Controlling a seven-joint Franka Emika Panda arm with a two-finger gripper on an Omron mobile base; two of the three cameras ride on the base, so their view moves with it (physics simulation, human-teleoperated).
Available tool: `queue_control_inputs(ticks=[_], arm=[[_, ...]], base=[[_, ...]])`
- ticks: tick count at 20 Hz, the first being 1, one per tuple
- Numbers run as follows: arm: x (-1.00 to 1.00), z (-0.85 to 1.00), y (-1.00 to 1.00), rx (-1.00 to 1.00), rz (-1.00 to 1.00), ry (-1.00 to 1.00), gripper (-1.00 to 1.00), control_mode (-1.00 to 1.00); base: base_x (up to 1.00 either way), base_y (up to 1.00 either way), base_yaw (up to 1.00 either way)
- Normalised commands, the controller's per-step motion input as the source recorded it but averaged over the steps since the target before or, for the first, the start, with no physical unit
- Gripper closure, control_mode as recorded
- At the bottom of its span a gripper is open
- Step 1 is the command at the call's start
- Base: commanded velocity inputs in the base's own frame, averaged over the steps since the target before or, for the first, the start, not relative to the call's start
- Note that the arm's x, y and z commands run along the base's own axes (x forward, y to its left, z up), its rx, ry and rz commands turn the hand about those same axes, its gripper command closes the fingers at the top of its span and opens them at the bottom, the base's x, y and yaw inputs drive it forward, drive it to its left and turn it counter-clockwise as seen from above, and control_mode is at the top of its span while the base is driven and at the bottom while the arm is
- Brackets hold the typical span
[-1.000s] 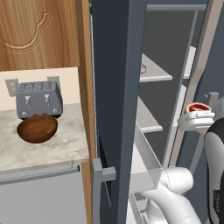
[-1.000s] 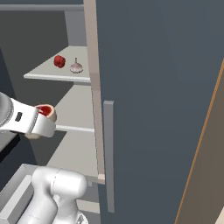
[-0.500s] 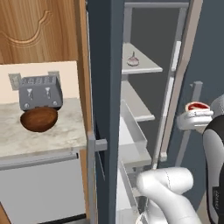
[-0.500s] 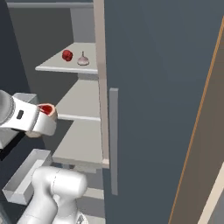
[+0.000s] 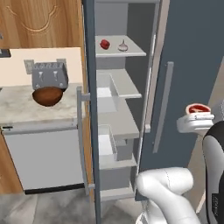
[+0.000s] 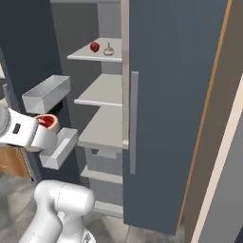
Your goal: Take the steak, bell pepper, and garlic from the freezer and place them in the bowl on the counter.
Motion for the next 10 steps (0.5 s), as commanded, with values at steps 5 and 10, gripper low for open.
queue_control_inputs(ticks=[5, 10], arm=[[0.0, 0.0, 0.0, 0.0, 0.0, 0.0, 1.0, 1.0], [0.0, 0.0, 0.0, 0.0, 0.0, 0.0, 1.0, 1.0]], base=[[-0.01, -0.48, 0.63], [-0.08, -0.44, 0.78]])
